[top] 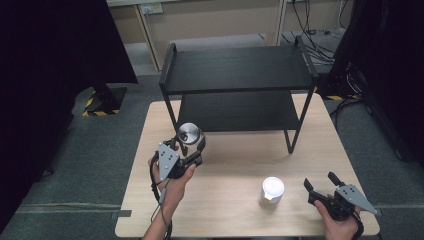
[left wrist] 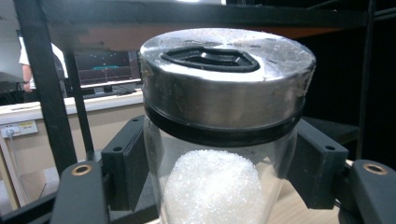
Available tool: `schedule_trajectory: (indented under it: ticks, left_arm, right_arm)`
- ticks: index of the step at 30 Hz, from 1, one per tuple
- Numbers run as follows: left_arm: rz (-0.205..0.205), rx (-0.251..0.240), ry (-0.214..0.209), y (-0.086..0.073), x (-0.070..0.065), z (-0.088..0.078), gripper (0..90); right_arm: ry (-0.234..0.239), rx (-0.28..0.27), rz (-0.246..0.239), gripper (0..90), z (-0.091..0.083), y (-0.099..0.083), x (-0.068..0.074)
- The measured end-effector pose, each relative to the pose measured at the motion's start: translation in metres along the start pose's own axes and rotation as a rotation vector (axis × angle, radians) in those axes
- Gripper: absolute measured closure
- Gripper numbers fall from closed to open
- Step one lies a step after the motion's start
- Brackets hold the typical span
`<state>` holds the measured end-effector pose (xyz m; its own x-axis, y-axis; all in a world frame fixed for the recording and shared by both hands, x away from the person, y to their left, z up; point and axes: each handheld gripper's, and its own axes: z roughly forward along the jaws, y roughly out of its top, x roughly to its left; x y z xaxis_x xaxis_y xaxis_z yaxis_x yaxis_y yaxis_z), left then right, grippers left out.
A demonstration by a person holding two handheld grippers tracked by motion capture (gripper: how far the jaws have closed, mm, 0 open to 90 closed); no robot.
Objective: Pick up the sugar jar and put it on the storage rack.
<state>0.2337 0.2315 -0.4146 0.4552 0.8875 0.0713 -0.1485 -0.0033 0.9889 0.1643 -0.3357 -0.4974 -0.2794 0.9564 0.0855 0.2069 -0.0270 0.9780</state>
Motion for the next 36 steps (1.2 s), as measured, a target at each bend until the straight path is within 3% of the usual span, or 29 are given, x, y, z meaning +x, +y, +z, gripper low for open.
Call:
schedule_trajectory:
  ticks: [13, 24, 36]
  left_arm:
    - [0.014, -0.05, 0.036, 0.025, 0.002, 0.004, 29.7]
    - [0.024, -0.067, 0.057, 0.043, 0.0, 0.009, 29.8]
    - [0.052, -0.085, 0.092, 0.073, 0.0, 0.019, 29.8]
  right_arm:
    - [0.0, 0.0, 0.004, 9.4, 0.0, 0.0, 0.0]
    - [0.001, 0.0, 0.007, 9.5, 0.0, 0.0, -0.001]
    - [0.002, 0.0, 0.008, 9.5, 0.0, 0.0, -0.001]
